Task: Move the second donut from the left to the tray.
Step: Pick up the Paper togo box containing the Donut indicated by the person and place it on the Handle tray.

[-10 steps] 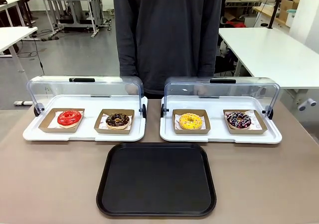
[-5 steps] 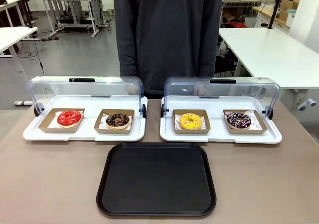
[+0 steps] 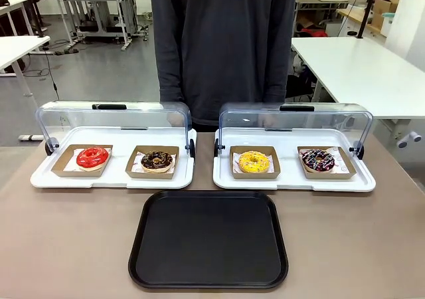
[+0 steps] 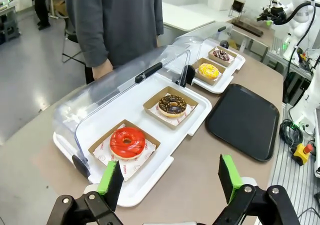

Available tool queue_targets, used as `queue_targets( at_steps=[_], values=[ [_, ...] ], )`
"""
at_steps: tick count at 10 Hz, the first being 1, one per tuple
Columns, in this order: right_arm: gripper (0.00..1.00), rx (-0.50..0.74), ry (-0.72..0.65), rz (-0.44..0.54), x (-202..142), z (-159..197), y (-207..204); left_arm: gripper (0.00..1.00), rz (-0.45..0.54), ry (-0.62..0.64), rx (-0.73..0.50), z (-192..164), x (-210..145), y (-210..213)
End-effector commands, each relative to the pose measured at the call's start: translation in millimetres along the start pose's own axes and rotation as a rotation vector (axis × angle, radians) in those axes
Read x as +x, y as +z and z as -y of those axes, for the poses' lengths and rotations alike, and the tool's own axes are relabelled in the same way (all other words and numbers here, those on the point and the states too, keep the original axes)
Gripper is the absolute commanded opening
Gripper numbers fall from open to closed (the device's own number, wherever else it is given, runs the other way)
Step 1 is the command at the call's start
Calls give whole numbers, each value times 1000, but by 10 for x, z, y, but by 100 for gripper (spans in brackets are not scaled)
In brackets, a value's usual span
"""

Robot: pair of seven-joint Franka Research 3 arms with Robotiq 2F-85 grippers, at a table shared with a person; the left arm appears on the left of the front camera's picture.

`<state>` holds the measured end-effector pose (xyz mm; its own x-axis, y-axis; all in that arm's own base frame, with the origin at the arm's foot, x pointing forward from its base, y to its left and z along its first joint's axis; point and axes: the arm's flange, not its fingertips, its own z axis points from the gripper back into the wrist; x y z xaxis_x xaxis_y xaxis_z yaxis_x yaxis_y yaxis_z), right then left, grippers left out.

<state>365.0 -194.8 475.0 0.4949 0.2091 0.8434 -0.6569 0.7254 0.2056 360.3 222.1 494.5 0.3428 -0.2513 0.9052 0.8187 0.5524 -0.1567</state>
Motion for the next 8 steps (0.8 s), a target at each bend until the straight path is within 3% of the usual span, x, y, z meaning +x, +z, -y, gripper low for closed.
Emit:
queue_targets(
  at_steps=[1,8],
  values=[
    [100,6,28,28,15,45,-1,100,28,-11,-5,-13,10,2],
    [100,6,28,28,15,45,-1,100,28,-11,-5,-13,10,2]
  ],
)
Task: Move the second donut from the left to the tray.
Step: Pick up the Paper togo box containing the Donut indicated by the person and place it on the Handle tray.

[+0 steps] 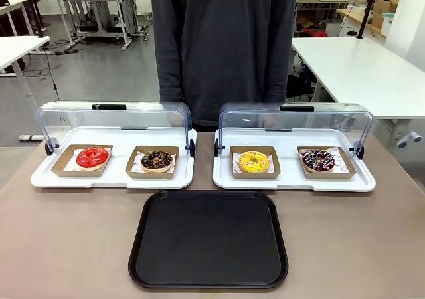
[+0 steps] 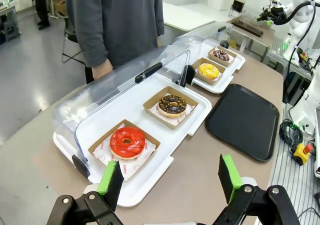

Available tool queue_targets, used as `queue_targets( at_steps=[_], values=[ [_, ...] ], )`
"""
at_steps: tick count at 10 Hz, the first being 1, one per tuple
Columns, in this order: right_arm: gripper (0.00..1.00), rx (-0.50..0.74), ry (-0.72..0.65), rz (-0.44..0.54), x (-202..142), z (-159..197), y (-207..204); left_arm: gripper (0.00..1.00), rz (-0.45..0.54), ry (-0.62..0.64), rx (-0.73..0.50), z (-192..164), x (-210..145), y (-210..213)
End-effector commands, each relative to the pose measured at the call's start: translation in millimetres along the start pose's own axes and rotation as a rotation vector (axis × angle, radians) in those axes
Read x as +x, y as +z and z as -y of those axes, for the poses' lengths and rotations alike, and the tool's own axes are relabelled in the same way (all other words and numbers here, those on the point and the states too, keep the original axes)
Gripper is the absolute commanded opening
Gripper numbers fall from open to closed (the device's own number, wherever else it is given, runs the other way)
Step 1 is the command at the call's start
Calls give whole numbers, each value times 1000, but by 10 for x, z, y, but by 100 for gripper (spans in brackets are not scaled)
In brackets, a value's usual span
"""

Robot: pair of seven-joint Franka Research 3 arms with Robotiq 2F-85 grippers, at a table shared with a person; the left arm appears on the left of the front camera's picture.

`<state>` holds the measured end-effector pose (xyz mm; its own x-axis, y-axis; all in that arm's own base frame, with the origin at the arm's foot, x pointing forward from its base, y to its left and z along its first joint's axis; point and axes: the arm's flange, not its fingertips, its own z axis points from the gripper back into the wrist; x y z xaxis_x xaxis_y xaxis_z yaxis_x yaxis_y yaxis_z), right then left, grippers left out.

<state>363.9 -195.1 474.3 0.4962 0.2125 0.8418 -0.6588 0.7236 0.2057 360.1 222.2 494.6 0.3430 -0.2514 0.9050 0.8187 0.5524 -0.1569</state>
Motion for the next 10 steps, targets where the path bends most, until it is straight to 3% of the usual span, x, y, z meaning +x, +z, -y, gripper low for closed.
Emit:
queue_targets(
  at_steps=[1,10],
  values=[
    [100,3,27,32,26,49,-6,100,28,-11,-5,-14,10,0],
    [100,3,27,32,26,49,-6,100,28,-11,-5,-14,10,0]
  ],
)
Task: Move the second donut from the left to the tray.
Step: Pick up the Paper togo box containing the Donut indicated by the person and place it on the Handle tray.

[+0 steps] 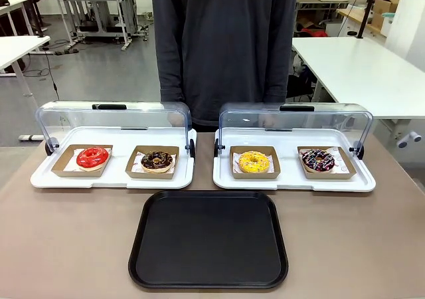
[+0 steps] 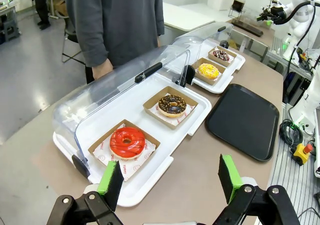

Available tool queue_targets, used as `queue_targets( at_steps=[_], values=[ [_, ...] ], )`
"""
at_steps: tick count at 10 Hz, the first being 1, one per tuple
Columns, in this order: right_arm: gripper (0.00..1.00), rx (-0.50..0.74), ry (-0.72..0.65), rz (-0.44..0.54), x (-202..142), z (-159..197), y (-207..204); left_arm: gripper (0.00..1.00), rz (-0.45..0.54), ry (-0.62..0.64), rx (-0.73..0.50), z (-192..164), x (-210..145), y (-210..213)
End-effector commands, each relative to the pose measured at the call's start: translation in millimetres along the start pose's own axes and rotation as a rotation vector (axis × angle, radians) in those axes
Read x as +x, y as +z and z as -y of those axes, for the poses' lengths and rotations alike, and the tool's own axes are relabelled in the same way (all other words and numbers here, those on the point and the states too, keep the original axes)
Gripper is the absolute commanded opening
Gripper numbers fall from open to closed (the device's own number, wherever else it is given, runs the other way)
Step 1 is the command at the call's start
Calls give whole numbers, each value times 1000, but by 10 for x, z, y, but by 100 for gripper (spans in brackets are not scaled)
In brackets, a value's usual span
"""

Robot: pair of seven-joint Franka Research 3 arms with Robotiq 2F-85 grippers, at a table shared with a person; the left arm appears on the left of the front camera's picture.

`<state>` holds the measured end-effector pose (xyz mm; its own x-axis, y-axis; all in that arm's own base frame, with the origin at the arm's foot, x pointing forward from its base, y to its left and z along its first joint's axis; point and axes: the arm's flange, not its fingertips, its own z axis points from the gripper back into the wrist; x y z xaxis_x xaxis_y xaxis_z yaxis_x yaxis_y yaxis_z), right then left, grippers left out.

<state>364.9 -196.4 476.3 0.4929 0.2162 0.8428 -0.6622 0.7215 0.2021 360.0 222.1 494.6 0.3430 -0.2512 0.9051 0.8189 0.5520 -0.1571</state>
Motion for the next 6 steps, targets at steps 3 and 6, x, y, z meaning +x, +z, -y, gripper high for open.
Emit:
queue_targets(
  at_steps=[3,6],
  values=[
    [100,2,22,32,7,37,-18,100,28,-11,-4,-15,10,0],
    [100,2,22,32,7,37,-18,100,28,-11,-4,-15,10,0]
  ],
)
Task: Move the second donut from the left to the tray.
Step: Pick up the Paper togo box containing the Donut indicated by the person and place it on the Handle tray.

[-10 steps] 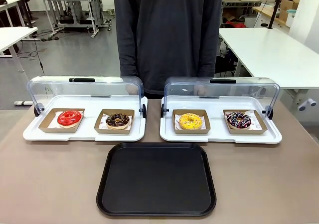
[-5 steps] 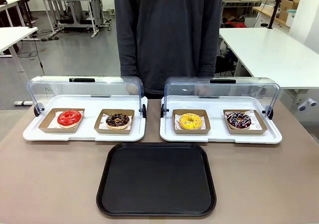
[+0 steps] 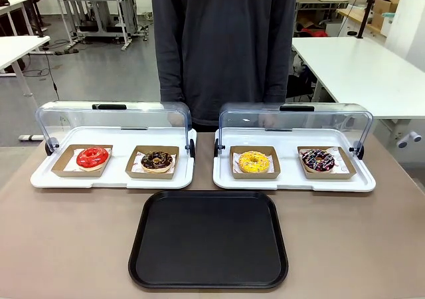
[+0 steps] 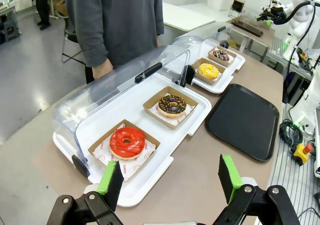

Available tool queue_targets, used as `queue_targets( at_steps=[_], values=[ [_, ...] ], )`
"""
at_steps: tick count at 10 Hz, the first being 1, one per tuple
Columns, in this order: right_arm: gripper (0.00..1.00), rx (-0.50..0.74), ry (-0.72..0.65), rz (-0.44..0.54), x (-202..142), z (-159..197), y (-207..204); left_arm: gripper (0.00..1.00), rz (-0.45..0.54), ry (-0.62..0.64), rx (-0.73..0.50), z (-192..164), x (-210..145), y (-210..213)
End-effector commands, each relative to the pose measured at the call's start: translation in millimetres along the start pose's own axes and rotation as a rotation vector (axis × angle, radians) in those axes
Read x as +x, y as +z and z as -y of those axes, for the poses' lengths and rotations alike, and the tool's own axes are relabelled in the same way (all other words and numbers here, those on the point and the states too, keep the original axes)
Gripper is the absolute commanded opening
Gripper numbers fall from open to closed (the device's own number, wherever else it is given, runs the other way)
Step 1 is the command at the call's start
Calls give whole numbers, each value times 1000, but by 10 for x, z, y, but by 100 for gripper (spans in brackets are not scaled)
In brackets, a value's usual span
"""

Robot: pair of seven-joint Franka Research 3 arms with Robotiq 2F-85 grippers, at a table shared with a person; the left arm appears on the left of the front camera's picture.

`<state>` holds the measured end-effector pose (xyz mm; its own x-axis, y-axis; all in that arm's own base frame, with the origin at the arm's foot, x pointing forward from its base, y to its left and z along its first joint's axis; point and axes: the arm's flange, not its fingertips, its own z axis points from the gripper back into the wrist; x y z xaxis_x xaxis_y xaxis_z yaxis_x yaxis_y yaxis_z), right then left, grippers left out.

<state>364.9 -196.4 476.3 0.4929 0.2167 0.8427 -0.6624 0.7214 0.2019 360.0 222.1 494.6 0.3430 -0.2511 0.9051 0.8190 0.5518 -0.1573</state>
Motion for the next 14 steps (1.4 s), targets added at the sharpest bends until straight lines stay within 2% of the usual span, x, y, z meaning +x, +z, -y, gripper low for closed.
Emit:
queue_targets(
  at_steps=[1,14],
  values=[
    [100,2,22,32,7,38,-19,100,28,-11,-4,-15,10,0],
    [100,2,22,32,7,38,-19,100,28,-11,-4,-15,10,0]
  ],
)
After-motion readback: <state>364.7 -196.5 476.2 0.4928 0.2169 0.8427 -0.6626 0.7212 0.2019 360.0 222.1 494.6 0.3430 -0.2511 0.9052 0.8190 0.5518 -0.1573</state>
